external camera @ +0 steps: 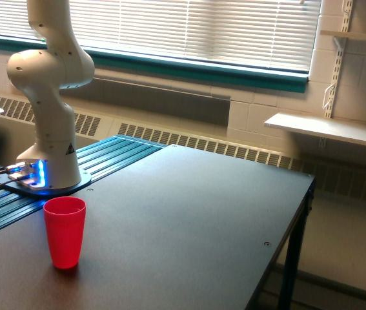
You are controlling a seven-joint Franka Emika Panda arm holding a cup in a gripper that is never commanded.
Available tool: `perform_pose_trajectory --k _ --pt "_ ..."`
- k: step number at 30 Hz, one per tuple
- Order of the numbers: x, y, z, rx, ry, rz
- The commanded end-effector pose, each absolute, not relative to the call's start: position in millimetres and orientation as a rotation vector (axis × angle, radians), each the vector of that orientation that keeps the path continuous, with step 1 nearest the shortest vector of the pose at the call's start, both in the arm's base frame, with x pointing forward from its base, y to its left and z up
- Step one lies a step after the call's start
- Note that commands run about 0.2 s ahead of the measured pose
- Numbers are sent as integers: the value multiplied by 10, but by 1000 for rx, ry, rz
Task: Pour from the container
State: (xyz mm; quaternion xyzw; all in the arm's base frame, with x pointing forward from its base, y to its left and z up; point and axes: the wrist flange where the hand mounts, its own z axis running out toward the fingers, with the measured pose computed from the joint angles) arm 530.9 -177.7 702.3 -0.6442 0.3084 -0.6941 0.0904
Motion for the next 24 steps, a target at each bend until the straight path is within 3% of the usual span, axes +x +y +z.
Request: perform_pose_trajectory --k 1,12,24 --pt "5427 -1710 6954 -2145 817 -2017" --pt "5432 -1771 6555 -2366 930 -1735" --pt "4968 -1670 6108 -2551 1107 -1403"
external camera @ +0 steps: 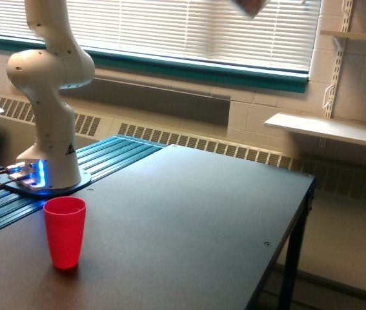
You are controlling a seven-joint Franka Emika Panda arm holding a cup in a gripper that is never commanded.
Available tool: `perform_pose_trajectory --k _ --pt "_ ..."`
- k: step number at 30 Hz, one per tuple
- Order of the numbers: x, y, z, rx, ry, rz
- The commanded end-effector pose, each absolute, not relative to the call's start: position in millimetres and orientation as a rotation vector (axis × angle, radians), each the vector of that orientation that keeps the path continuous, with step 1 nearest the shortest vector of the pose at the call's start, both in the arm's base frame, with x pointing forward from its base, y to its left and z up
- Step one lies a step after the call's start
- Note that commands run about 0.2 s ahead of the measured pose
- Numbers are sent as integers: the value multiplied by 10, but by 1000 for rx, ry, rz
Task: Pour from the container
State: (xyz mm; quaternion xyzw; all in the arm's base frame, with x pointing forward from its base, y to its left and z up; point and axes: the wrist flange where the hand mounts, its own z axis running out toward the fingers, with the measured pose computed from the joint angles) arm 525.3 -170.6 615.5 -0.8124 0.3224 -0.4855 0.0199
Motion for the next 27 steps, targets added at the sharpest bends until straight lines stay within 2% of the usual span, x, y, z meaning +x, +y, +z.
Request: perform_pose_trajectory --k 1,12,19,27 --pt "4911 -1663 6083 -2554 1129 -1374" --pt "4410 -1540 5718 -2627 1319 -1072" --pt "4152 -1560 5573 -2611 1434 -987" --pt "3883 -1615 5326 -2639 1601 -767"
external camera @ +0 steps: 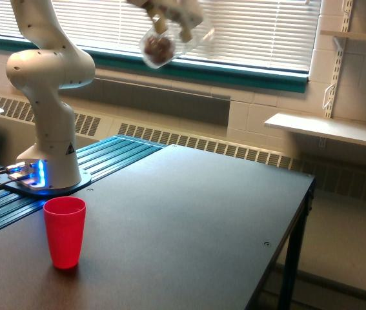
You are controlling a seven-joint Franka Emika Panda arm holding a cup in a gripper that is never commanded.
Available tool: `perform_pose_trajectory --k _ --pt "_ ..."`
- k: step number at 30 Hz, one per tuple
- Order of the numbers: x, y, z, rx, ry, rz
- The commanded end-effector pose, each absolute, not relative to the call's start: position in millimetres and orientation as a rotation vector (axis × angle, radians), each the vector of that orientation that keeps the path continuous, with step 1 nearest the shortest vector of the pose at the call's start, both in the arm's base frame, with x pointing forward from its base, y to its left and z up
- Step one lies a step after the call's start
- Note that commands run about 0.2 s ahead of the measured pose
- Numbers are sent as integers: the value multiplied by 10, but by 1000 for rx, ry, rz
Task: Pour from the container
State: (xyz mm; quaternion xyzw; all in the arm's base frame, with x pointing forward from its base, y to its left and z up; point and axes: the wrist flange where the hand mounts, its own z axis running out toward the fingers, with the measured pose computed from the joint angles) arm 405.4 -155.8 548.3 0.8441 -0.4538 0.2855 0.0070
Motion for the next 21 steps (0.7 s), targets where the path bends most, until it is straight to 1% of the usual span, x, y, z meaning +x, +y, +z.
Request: perform_pose_trajectory --k 1,4,15,21 --pt "3858 -1617 5299 2573 -1552 720" --pt "3784 -1621 5200 2584 -1513 623" --pt "3482 -1761 4925 2654 -1506 455" --pt "3319 -1797 4853 2696 -1475 403"
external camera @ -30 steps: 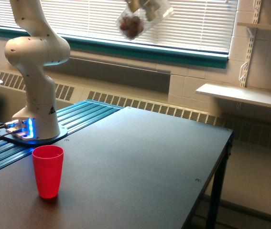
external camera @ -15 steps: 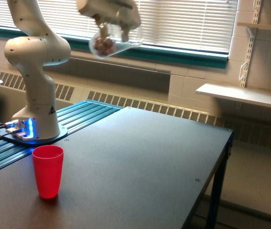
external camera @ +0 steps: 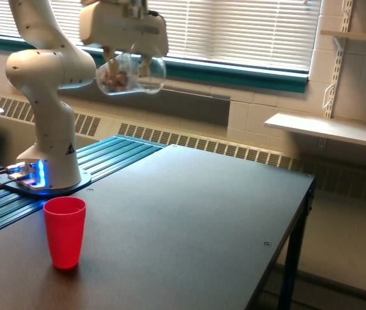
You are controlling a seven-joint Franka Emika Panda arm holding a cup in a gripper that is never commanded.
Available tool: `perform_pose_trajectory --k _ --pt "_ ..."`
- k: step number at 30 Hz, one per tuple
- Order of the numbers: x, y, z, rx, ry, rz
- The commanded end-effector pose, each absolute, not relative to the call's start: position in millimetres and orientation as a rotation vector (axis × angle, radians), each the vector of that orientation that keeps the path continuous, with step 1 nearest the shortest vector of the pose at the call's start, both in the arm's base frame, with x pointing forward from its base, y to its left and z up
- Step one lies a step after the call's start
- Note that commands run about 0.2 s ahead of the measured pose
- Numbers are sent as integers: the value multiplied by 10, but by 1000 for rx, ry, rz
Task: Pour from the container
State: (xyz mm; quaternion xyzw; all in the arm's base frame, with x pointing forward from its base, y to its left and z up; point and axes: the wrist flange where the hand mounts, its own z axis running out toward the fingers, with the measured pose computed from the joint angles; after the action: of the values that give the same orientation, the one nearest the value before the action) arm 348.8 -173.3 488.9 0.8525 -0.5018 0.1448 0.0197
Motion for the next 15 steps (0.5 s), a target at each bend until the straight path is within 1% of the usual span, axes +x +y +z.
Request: perform_pose_trajectory --k 1,7,15 --pt "3289 -1803 4840 2698 -1466 395" --pt "3077 -1867 4736 2714 -1453 340" --pt "2845 -2019 4586 2714 -1402 211"
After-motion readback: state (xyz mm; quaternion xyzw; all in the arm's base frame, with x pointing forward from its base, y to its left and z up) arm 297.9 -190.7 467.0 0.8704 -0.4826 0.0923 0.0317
